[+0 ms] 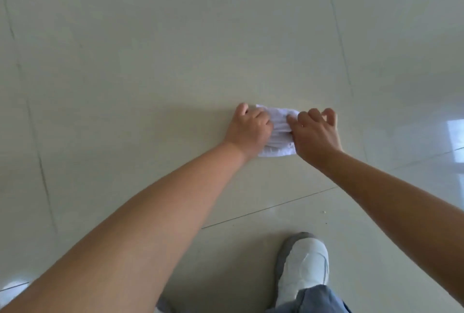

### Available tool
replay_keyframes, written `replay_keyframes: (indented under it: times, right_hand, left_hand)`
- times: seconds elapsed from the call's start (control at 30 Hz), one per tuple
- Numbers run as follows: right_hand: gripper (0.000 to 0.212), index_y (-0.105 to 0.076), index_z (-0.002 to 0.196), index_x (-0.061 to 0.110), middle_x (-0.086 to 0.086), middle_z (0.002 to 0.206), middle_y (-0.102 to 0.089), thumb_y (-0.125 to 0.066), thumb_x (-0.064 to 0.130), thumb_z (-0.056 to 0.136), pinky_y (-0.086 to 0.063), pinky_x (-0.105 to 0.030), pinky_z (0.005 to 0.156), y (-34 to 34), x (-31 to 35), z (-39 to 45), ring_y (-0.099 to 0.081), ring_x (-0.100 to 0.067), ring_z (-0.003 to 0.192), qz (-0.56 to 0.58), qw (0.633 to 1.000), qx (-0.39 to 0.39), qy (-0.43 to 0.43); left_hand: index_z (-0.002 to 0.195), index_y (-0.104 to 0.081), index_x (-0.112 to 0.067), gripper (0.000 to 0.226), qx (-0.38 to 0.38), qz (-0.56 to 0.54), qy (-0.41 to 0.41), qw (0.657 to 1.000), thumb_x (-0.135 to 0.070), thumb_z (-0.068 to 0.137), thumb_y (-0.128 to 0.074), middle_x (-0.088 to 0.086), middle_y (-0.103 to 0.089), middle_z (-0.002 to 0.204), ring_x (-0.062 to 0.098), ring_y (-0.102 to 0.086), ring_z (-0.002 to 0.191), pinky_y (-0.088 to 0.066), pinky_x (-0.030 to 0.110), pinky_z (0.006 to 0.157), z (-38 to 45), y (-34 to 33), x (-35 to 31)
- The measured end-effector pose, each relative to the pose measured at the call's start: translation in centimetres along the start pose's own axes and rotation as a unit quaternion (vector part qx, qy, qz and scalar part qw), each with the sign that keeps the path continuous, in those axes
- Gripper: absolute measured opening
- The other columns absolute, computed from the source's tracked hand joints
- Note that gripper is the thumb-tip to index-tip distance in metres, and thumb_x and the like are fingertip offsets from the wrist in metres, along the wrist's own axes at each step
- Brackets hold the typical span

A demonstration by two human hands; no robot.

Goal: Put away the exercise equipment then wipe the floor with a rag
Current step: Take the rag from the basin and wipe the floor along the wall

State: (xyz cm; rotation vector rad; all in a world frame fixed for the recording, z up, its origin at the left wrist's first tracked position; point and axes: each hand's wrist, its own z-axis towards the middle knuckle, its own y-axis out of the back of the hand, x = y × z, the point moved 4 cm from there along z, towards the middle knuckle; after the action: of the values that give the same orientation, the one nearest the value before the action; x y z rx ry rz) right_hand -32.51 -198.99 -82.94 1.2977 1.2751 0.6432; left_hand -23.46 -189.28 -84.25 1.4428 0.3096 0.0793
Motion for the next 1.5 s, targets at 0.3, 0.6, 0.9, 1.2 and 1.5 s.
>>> replay_keyframes:
  times: [0.3, 0.6, 0.9, 1.2, 1.5]
  right_hand:
    - [0.028, -0.076, 0.078, 0.017, 0.003, 0.071, -0.068, -0.053, 0.018, 0.062, -0.028, -0.035, 0.080, 4.3, 11.4, 7.1, -0.065, -0.020, 0.068, 0.118, 0.989, -0.085, 0.030]
    - [0.036, -0.075, 0.090, 0.010, 0.000, 0.071, -0.066, -0.060, 0.006, 0.058, -0.030, -0.043, 0.085, 2.1, 9.7, -0.1, -0.038, -0.021, 0.080, 0.129, 0.969, -0.167, 0.132]
    - [0.031, -0.067, 0.106, 0.018, -0.005, 0.093, -0.066, -0.071, 0.013, 0.076, -0.026, -0.044, 0.101, 1.5, -1.1, 6.9, -0.056, -0.028, 0.098, 0.119, 0.991, 0.041, -0.045]
    - [0.031, -0.058, 0.112, 0.013, -0.005, 0.118, -0.053, -0.044, 0.003, 0.086, -0.018, -0.040, 0.108, 4.5, 7.0, 15.6, -0.040, -0.026, 0.118, 0.259, 0.962, 0.024, -0.077]
    - [0.043, -0.074, 0.073, 0.016, 0.005, 0.067, -0.065, -0.083, 0.008, 0.031, -0.030, -0.041, 0.088, 4.5, 10.5, 8.3, -0.065, -0.023, 0.067, 0.185, 0.973, -0.061, 0.125]
  left_hand:
    - [0.067, -0.068, -0.013, 0.012, 0.037, 0.018, 0.154, 0.987, -0.009, 0.067, -0.057, 0.003, -0.073, 0.083, 0.019, -0.071, 0.073, -0.022, 0.032, 0.065, -7.7, 2.7, 11.8]
    - [0.064, -0.070, -0.015, 0.026, 0.095, -0.022, 0.082, 0.992, -0.014, 0.075, -0.046, 0.001, -0.075, 0.083, 0.017, -0.071, 0.091, -0.030, 0.032, 0.071, -11.7, 2.1, 5.6]
    - [0.074, -0.080, -0.010, 0.045, 0.205, 0.001, 0.133, 0.970, -0.011, 0.071, -0.035, 0.008, -0.076, 0.091, 0.021, -0.073, 0.093, -0.056, 0.041, 0.076, 1.8, 0.5, 2.9]
    - [0.134, -0.051, -0.005, 0.042, 0.195, 0.125, 0.221, 0.947, -0.009, 0.097, -0.032, 0.012, -0.037, 0.150, 0.023, -0.027, 0.143, -0.019, 0.043, 0.116, 0.9, 2.7, 13.7]
    - [0.055, -0.068, -0.009, 0.026, 0.128, 0.106, 0.047, 0.985, -0.011, 0.061, -0.044, 0.010, -0.064, 0.059, 0.024, -0.065, 0.055, -0.051, 0.026, 0.056, -8.2, 2.8, 10.2]
